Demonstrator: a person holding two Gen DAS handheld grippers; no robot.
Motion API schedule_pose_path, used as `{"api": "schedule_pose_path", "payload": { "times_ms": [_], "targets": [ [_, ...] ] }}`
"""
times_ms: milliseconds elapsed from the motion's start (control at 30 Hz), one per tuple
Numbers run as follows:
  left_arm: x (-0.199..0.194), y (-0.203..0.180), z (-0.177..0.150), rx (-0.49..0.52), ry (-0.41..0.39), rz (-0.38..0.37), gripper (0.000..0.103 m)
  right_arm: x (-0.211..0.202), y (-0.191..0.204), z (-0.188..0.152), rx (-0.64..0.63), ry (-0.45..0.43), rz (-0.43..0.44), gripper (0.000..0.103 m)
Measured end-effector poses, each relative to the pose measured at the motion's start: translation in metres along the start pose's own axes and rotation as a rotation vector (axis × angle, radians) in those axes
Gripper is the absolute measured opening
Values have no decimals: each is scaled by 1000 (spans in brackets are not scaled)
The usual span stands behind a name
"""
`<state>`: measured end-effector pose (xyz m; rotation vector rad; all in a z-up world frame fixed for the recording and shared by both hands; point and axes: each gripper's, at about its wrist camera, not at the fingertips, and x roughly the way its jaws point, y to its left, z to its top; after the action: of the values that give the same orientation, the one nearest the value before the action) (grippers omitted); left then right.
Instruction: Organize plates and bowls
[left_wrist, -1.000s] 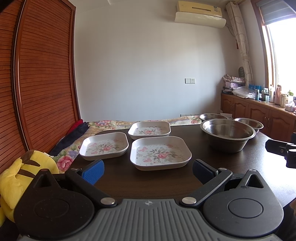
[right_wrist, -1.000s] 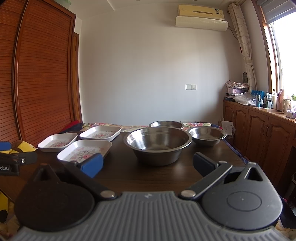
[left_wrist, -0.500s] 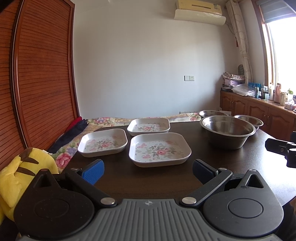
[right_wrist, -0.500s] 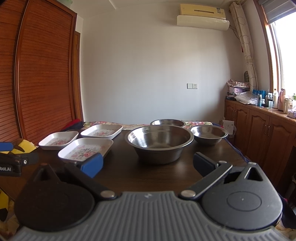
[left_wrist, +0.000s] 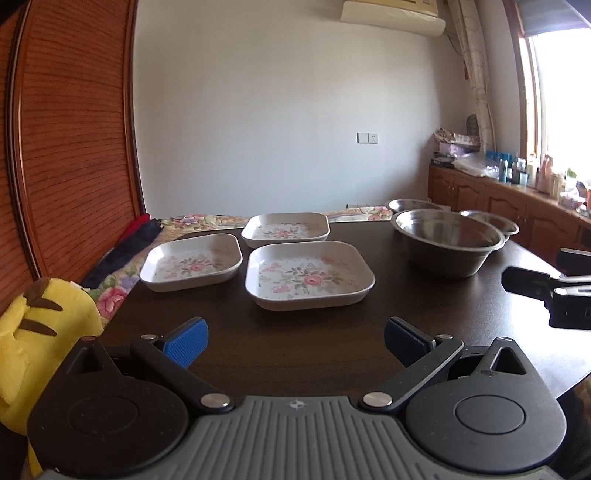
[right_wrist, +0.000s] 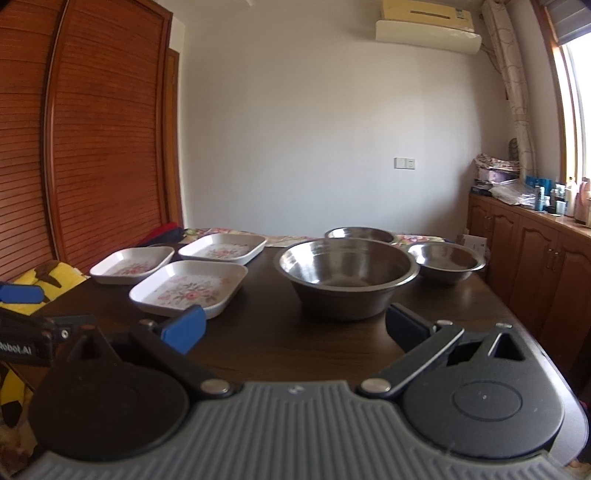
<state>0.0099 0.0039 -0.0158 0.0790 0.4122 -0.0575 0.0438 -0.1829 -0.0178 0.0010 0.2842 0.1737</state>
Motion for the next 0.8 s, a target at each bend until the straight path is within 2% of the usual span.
{"api": "schedule_pose_path", "payload": {
  "times_ms": [200, 467, 800],
  "targets": [
    [9, 11, 7, 19, -1, 8, 103, 14, 15, 6, -32, 10, 57, 103],
    [31, 30, 24, 42, -1, 58, 103, 38, 33, 19, -85, 32, 145, 103],
    [66, 57, 40, 43, 43, 39, 103, 79, 46, 32, -142, 85, 224, 103]
  ]
}}
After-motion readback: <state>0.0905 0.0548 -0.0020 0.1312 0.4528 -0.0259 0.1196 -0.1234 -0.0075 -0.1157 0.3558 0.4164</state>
